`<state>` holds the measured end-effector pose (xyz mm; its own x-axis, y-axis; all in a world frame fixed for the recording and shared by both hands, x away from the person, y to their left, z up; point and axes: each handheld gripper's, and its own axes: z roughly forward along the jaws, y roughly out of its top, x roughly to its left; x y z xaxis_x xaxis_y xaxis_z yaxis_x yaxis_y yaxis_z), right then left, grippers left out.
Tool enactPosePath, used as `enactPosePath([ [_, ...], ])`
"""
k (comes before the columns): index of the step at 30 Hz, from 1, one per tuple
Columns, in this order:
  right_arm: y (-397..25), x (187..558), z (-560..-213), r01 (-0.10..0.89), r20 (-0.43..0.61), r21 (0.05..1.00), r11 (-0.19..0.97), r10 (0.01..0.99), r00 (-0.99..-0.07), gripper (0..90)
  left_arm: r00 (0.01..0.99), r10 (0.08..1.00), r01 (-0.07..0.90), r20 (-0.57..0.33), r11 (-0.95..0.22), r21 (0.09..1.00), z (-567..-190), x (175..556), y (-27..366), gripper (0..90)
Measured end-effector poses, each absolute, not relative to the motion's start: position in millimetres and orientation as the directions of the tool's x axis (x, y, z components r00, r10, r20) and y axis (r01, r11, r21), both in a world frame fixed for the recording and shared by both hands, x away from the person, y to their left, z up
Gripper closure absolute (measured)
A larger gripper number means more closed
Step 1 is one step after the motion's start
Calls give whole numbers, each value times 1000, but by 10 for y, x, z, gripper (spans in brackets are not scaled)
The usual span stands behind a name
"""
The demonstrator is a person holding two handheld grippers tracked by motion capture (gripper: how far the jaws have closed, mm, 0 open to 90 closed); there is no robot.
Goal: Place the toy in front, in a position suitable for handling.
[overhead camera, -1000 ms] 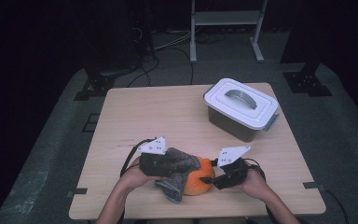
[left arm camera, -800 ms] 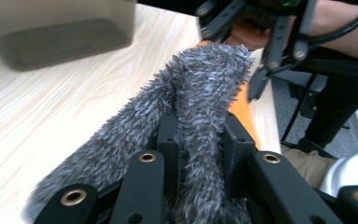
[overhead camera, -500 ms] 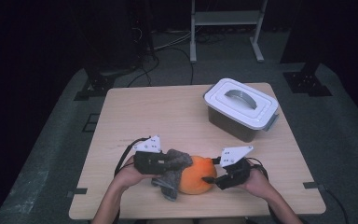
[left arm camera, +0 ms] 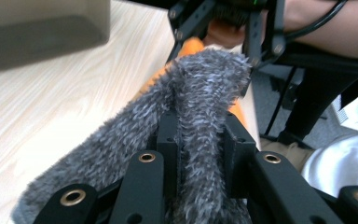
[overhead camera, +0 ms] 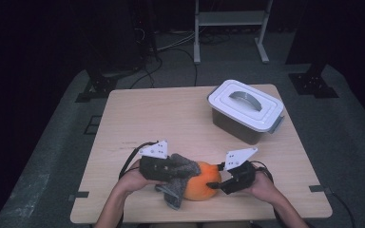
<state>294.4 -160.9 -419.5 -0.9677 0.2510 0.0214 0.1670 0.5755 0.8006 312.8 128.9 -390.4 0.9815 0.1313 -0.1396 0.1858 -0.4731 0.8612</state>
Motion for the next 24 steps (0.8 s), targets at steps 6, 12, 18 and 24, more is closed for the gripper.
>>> enactPosePath([
  [6, -1464, 2829, -4163, 60, -72, 796, 603, 194, -978, 453, 986, 110, 158, -122, -440, 884, -3803, 3069, 1208, 727],
  [12, -1484, 2824, -4171, 26, -106, 784, 620, 176, -979, 479, 985, 145, 156, -96, -492, 856, -3834, 3082, 1210, 727],
  [18, -1538, 2922, -4182, 92, -57, 791, 605, 223, -973, 382, 973, 182, 216, -145, -470, 856, -3931, 3158, 1316, 728],
  [24, -1553, 2917, -4122, 187, 28, 781, 596, 265, -964, 278, 968, 205, 230, -147, -481, 846, -3922, 3165, 1328, 727],
])
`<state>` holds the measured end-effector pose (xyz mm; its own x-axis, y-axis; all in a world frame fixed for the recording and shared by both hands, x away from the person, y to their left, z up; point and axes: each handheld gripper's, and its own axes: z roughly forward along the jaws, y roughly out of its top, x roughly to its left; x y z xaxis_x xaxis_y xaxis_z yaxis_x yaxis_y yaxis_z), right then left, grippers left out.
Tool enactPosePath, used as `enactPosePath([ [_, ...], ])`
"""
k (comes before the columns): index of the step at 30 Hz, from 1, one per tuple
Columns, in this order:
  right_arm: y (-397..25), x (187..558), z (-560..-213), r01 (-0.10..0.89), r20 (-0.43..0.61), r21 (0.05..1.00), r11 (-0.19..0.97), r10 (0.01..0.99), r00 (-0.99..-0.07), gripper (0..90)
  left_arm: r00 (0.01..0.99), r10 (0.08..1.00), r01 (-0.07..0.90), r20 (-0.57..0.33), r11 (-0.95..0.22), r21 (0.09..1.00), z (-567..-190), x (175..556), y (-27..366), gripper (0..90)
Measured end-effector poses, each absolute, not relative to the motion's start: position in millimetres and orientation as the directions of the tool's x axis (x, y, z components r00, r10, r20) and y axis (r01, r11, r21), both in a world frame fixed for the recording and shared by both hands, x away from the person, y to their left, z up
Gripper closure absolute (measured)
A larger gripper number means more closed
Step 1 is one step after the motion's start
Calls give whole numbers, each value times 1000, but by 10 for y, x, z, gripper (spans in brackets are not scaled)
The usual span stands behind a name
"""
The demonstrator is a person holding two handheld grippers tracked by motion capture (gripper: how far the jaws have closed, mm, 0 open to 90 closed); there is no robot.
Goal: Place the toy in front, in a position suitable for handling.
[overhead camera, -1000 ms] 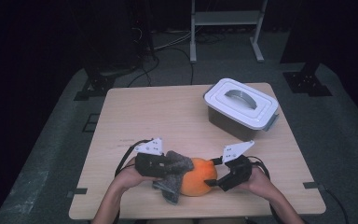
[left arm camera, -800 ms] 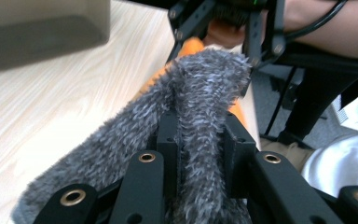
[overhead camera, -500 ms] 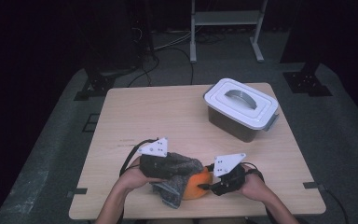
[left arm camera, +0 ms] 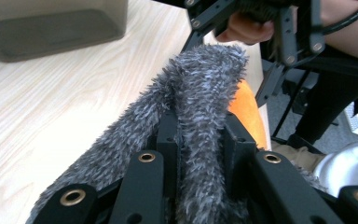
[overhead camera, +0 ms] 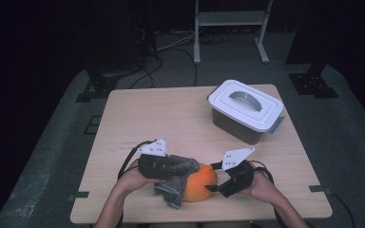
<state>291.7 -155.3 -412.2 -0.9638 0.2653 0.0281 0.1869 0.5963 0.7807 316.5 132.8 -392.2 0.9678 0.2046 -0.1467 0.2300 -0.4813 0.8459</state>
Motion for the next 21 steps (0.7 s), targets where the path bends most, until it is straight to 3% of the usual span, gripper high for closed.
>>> enactPosePath([
  [5, -1584, 2951, -4123, 253, 94, 790, 558, 298, -950, 291, 971, 183, 226, -154, -481, 847, -3923, 3146, 1284, 727],
  [7, -1544, 2955, -4153, 254, 94, 783, 568, 295, -951, 370, 971, 174, 227, -162, -479, 848, -3923, 3137, 1262, 727],
  [10, -1509, 2880, -4114, 125, -46, 784, 608, 257, -965, 498, 972, 151, 229, -179, -461, 858, -3897, 3134, 1257, 727],
  [16, -1458, 2815, -4099, 42, -111, 791, 610, 211, -971, 524, 978, 151, 198, -144, -451, 870, -3818, 3087, 1175, 727],
  [21, -1534, 2849, -4110, 31, -118, 792, 609, 202, -972, 550, 975, 177, 202, -131, -477, 856, -3844, 3109, 1222, 728],
])
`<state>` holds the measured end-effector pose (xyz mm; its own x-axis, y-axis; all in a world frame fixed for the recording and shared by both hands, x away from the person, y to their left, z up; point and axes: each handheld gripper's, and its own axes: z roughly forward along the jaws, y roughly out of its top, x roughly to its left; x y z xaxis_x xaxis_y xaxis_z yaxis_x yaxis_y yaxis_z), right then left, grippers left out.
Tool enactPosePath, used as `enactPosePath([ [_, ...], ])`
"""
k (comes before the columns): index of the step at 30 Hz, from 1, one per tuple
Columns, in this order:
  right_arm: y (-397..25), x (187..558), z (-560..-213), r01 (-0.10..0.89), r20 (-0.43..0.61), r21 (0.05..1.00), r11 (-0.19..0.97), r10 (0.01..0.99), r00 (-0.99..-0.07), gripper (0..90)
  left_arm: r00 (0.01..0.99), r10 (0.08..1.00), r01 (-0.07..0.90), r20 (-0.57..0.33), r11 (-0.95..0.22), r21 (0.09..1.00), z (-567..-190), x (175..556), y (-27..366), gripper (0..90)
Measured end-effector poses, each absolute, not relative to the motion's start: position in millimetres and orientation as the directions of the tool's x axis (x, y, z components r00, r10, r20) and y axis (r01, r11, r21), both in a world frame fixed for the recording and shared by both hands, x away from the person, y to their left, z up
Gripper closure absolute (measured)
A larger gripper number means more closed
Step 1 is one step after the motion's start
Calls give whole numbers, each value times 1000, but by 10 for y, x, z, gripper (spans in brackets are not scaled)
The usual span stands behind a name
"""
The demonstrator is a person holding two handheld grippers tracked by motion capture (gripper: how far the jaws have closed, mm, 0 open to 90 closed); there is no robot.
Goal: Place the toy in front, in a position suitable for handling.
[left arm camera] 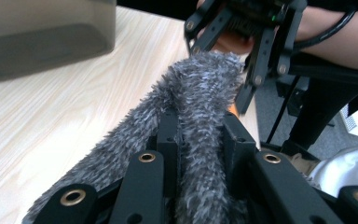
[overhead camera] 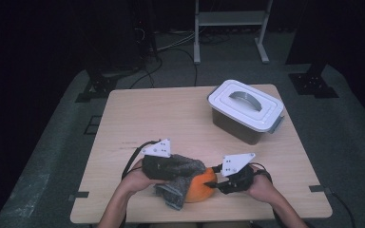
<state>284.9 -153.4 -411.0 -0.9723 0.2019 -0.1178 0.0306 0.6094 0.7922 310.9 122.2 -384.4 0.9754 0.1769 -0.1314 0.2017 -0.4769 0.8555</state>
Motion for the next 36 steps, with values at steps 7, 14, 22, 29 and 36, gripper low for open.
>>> enactPosePath([
  [7, -1725, 2939, -4126, 62, -103, 795, 604, 234, -967, 532, 956, 230, 272, -180, -480, 834, -4016, 3221, 1378, 727],
  [14, -1696, 2934, -4064, 142, -7, 820, 554, 258, -966, 271, 963, 181, 265, -201, -478, 837, -4030, 3189, 1294, 724],
  [22, -1594, 2923, -4126, 156, 25, 793, 589, 224, -974, 311, 971, 137, 237, -194, -481, 844, -4010, 3135, 1186, 723],
  [29, -1545, 2876, -4118, 101, -30, 794, 599, 205, -978, 406, 976, 128, 215, -175, -470, 856, -3956, 3110, 1124, 724],
  [36, -1685, 2957, -4135, 125, -9, 798, 589, 219, -976, 443, 969, 159, 242, -187, -486, 840, -4016, 3161, 1235, 723],
])
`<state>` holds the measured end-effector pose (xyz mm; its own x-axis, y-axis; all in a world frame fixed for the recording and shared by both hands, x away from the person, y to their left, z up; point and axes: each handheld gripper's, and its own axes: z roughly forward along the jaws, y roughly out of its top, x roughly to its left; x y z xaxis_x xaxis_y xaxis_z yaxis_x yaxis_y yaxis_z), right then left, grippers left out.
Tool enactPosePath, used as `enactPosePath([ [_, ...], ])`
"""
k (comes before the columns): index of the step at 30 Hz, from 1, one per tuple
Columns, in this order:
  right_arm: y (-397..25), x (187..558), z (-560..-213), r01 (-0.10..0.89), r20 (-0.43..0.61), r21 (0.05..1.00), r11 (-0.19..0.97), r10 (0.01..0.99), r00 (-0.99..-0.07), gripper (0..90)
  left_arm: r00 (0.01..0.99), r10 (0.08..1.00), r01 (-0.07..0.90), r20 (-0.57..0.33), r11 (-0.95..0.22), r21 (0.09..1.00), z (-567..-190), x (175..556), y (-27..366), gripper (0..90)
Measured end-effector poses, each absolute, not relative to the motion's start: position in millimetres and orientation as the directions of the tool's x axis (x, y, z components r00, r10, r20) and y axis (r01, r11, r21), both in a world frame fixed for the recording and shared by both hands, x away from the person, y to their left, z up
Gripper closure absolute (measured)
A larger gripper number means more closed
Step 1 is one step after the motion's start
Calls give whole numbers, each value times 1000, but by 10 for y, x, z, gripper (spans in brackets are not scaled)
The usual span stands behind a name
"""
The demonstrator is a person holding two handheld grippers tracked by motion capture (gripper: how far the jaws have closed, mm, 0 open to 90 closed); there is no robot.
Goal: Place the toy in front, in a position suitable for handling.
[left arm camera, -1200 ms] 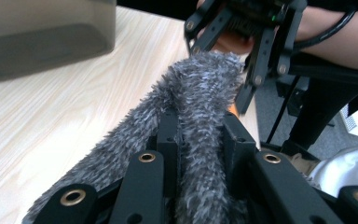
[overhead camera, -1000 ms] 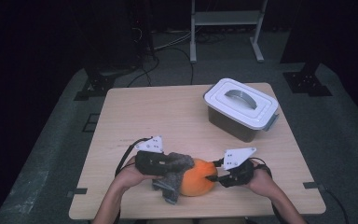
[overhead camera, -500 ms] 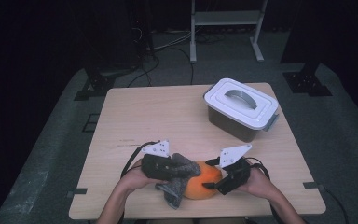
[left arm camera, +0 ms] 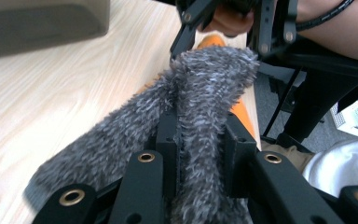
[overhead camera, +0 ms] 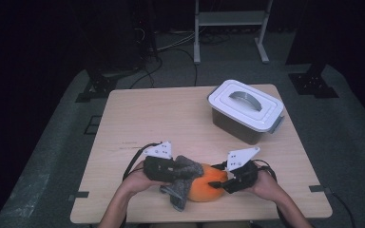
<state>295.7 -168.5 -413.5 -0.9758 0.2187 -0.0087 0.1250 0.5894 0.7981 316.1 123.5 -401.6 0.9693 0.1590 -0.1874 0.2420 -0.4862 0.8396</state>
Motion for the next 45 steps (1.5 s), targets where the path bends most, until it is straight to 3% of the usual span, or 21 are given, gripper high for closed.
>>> enactPosePath([
  [6, -1785, 3007, -4150, 170, 36, 797, 580, 236, -971, 384, 965, 140, 263, -222, -476, 839, -4071, 3166, 1228, 720],
  [12, -1732, 2953, -4083, 169, 2, 776, 608, 266, -964, 349, 966, 122, 258, -227, -474, 842, -4060, 3132, 1141, 720],
  [22, -1583, 2921, -4072, 187, 34, 765, 616, 252, -967, 204, 963, 120, 268, -239, -457, 848, -4064, 3118, 1069, 721],
  [24, -1559, 2918, -4089, 187, 30, 763, 619, 256, -966, 215, 964, 120, 265, -236, -458, 849, -4068, 3122, 1067, 721],
  [28, -1595, 2900, -4104, 127, -33, 765, 632, 235, -972, 378, 962, 134, 271, -236, -450, 851, -4078, 3147, 1115, 721],
  [36, -1800, 2976, -4143, 128, -6, 783, 609, 214, -977, 395, 954, 173, 297, -244, -450, 842, -4149, 3211, 1217, 720],
  [42, -1752, 2972, -4054, 181, 21, 760, 624, 255, -967, 252, 952, 159, 306, -262, -434, 847, -4143, 3202, 1157, 720],
  [45, -1677, 2906, -4006, 162, 4, 763, 625, 246, -969, 214, 952, 135, 307, -275, -422, 853, -4132, 3183, 1112, 720],
])
